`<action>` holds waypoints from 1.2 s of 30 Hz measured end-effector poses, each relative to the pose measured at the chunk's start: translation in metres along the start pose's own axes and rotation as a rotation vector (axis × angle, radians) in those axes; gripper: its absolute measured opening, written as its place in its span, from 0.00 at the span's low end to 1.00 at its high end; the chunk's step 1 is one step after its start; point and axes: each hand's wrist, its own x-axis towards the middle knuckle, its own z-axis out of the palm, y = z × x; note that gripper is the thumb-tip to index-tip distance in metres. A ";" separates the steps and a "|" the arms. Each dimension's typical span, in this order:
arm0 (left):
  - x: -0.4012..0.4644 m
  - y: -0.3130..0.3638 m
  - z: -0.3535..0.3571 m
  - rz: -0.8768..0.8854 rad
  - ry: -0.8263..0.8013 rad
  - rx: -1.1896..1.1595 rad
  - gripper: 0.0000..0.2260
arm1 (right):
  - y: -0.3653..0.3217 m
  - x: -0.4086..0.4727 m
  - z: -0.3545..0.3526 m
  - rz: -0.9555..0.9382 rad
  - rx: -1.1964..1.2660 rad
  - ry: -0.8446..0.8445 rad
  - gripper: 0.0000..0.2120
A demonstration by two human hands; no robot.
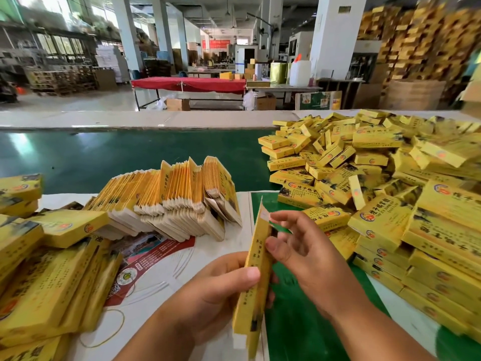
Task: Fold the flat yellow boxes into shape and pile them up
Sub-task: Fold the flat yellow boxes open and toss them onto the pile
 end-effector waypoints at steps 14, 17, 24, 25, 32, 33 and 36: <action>0.003 -0.003 0.003 0.084 0.513 0.419 0.38 | 0.010 -0.001 0.006 0.123 -0.056 -0.115 0.18; 0.004 -0.005 0.003 0.119 0.585 0.499 0.38 | 0.011 -0.002 0.006 0.097 -0.123 -0.108 0.17; 0.006 -0.008 0.004 0.261 0.676 0.481 0.22 | 0.015 -0.002 0.011 0.094 -0.121 0.006 0.22; 0.007 -0.008 0.004 0.283 0.681 0.462 0.18 | 0.015 -0.002 0.013 0.102 -0.101 0.023 0.21; 0.006 -0.006 0.009 0.393 0.741 0.419 0.11 | 0.013 -0.004 0.023 0.009 -0.180 0.091 0.26; 0.007 -0.006 0.010 0.403 0.756 0.403 0.12 | 0.012 -0.005 0.026 -0.016 -0.200 0.112 0.26; 0.008 -0.009 0.012 0.450 0.802 0.403 0.14 | 0.011 -0.005 0.031 -0.039 -0.172 0.148 0.24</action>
